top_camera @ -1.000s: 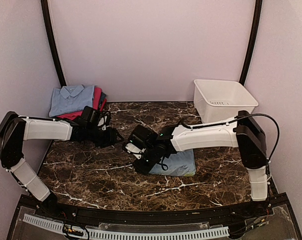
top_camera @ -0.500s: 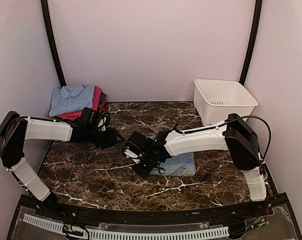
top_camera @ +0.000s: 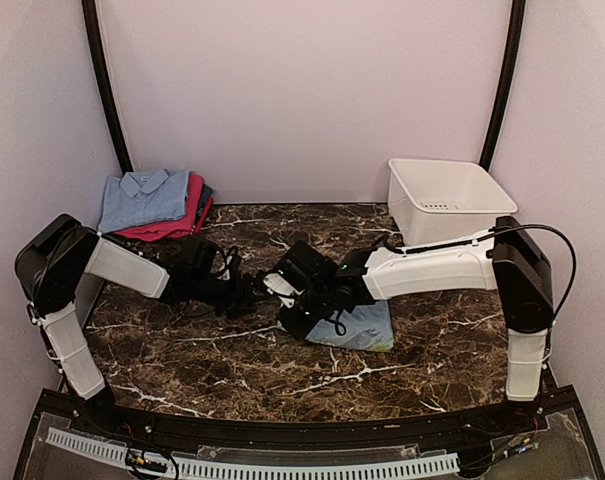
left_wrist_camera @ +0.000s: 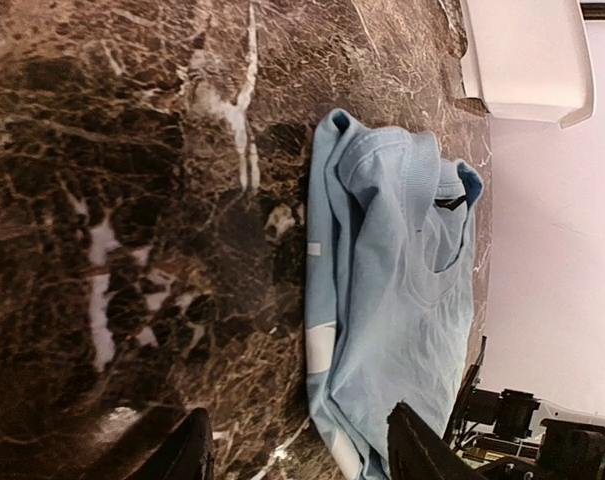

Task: Fold and stack the mixed laundry pile
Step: Pick up the square-folded T-shirt from the center of the board, then pass from the left arm to the right

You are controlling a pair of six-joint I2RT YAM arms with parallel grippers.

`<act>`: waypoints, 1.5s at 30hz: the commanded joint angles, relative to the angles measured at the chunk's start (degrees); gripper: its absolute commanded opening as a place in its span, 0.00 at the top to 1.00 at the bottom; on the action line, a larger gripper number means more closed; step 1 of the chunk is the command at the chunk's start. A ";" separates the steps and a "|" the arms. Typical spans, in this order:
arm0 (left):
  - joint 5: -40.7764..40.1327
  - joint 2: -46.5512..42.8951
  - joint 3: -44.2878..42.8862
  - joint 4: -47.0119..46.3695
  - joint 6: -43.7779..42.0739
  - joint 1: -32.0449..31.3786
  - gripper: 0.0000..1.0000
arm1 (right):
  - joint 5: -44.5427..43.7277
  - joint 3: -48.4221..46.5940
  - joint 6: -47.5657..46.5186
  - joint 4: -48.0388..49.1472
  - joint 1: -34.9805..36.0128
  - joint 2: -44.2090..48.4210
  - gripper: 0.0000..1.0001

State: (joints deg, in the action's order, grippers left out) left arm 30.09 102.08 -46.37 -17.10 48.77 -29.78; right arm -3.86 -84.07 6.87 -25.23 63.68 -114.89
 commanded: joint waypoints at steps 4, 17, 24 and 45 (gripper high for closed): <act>3.58 2.80 0.68 -12.40 10.25 -2.98 0.40 | 2.65 2.35 -0.34 6.43 -0.92 3.36 1.00; 0.35 8.14 1.14 -17.28 20.29 -7.49 0.24 | 3.52 -1.44 -0.55 6.72 -1.01 3.34 1.00; -0.81 10.61 0.17 -19.21 24.17 -8.27 0.31 | 3.62 -3.72 -0.13 6.83 -0.69 2.57 1.00; -20.14 7.95 -30.76 35.99 -13.30 -3.63 1.00 | 4.03 13.22 10.41 7.73 -4.97 24.15 0.15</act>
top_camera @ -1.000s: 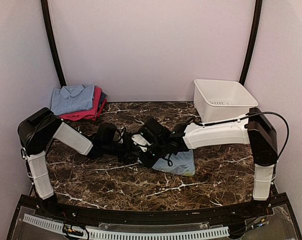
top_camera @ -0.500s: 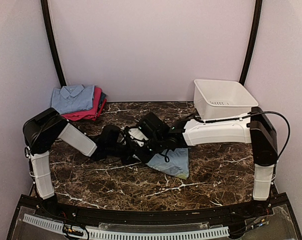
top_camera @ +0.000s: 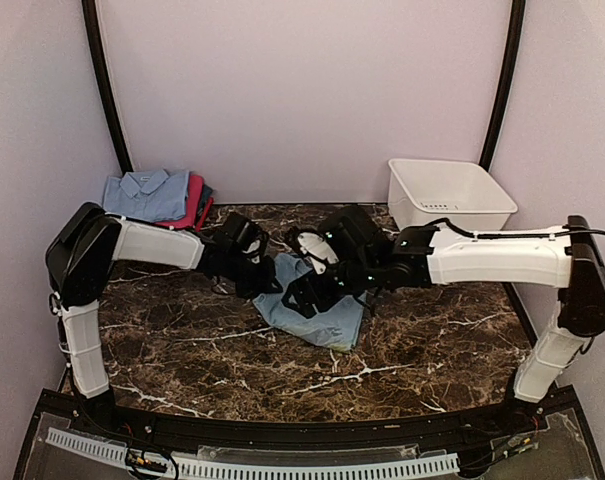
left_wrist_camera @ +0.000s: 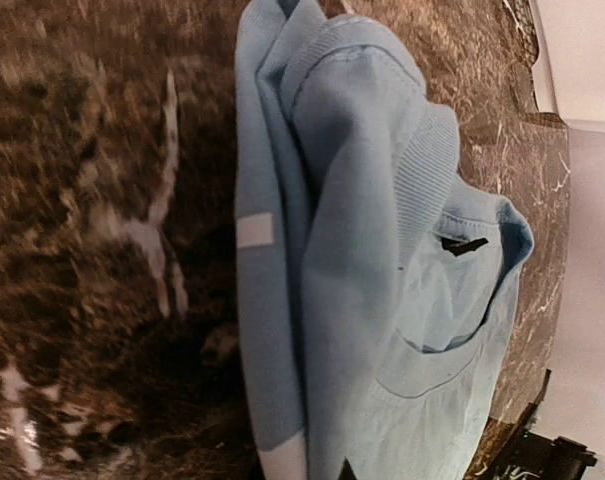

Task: Fold and stack the mixed laundry pile
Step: Pass from the left arm to the right

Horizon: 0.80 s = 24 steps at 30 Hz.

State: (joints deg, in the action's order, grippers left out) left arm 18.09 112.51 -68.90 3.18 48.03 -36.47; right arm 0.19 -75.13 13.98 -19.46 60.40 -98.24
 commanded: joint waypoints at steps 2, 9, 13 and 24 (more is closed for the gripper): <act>-11.27 -2.00 -13.35 20.33 -17.26 4.46 1.00 | -1.69 7.09 4.00 1.55 -2.33 10.88 0.11; -23.36 3.17 -30.17 31.61 -31.96 8.90 1.00 | -3.88 15.47 5.89 0.67 -3.83 19.57 0.02; -29.06 7.02 -39.42 34.90 -37.84 10.71 1.00 | -3.81 17.94 6.65 1.02 -4.04 22.26 0.01; -39.12 18.96 -66.85 43.54 -51.78 14.12 1.00 | -3.58 19.40 7.20 1.58 -4.09 22.43 0.01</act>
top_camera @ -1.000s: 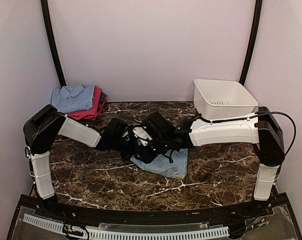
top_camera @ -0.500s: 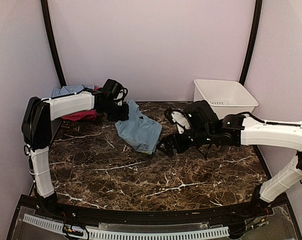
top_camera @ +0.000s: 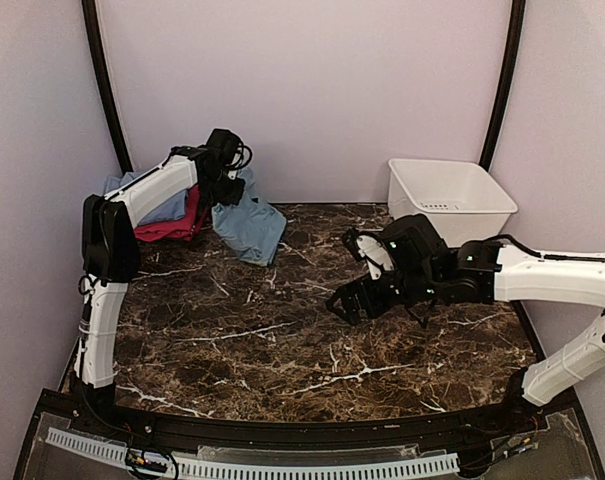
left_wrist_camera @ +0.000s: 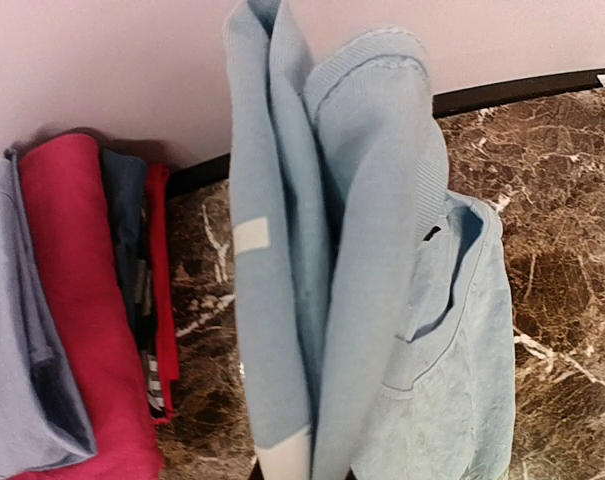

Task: Fold and stack the mixed laundry pile
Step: Pass from the left arm to the right, then place the square-folded T-shirt at the corner of the board.

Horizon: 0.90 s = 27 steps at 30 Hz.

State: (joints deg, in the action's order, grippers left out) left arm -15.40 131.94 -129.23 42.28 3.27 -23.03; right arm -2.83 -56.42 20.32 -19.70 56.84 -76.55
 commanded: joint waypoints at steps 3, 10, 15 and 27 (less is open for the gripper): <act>-5.71 -0.37 -10.26 5.34 -8.34 1.70 1.00 | -0.50 0.88 0.82 2.06 -0.50 0.57 0.01; -8.57 -0.64 -15.90 6.61 -11.93 3.09 1.00 | -0.50 0.51 0.45 2.05 -0.55 0.10 0.02; -8.94 -2.60 -17.25 7.19 -11.99 4.59 1.00 | -0.13 0.36 0.24 2.04 -0.50 -0.17 0.02; -8.23 -7.48 -18.42 6.23 -12.48 8.16 1.00 | 0.30 -1.67 -0.65 1.75 -0.50 -1.72 0.02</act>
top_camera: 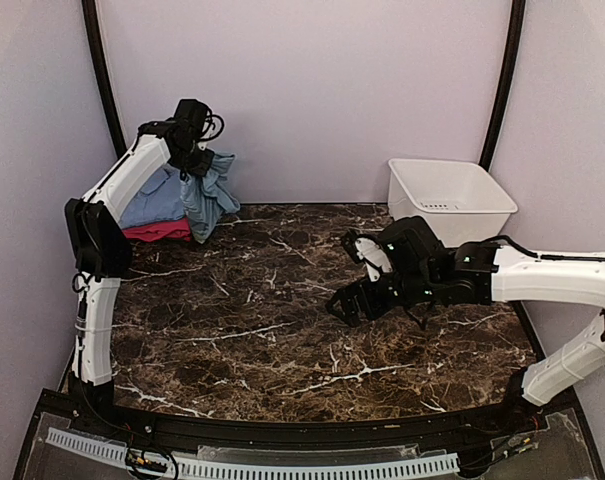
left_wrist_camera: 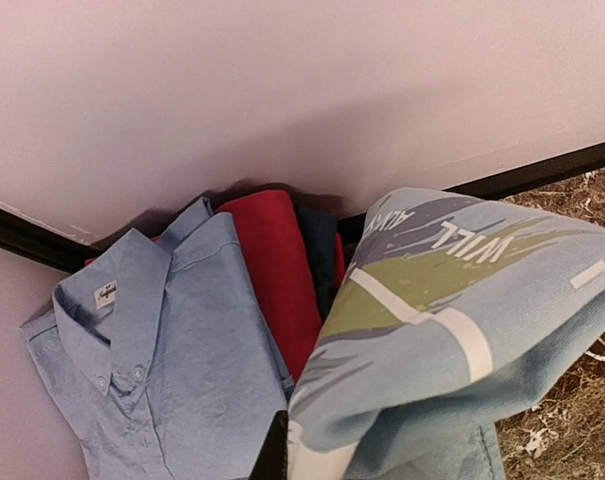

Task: Fold and stack the mixed laundry pile
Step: Place the square-folded T-shirt at the corner of the board.

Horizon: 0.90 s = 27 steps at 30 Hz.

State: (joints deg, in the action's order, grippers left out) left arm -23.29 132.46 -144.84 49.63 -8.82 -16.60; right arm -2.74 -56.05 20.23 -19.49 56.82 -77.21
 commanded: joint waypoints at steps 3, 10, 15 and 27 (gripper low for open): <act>1.06 -8.95 -2.82 -0.83 0.93 3.11 1.00 | 0.49 -2.92 -0.87 1.51 -0.48 -2.36 0.02; 6.06 -9.87 -2.62 -3.33 1.75 4.71 1.00 | 0.77 -5.12 -1.87 1.26 -0.48 -5.31 0.02; 7.62 -9.69 -0.15 -4.07 3.75 7.36 1.00 | 0.95 -6.76 -2.54 0.97 -0.57 -7.10 0.02; 8.87 -9.15 6.79 -9.87 6.52 15.72 1.00 | 2.02 -11.32 -3.66 -0.99 -1.18 -12.09 0.02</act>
State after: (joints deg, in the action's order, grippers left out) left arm -14.52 126.34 -140.05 44.93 -3.86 -3.81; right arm -1.28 -64.36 17.54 -20.23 56.29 -87.53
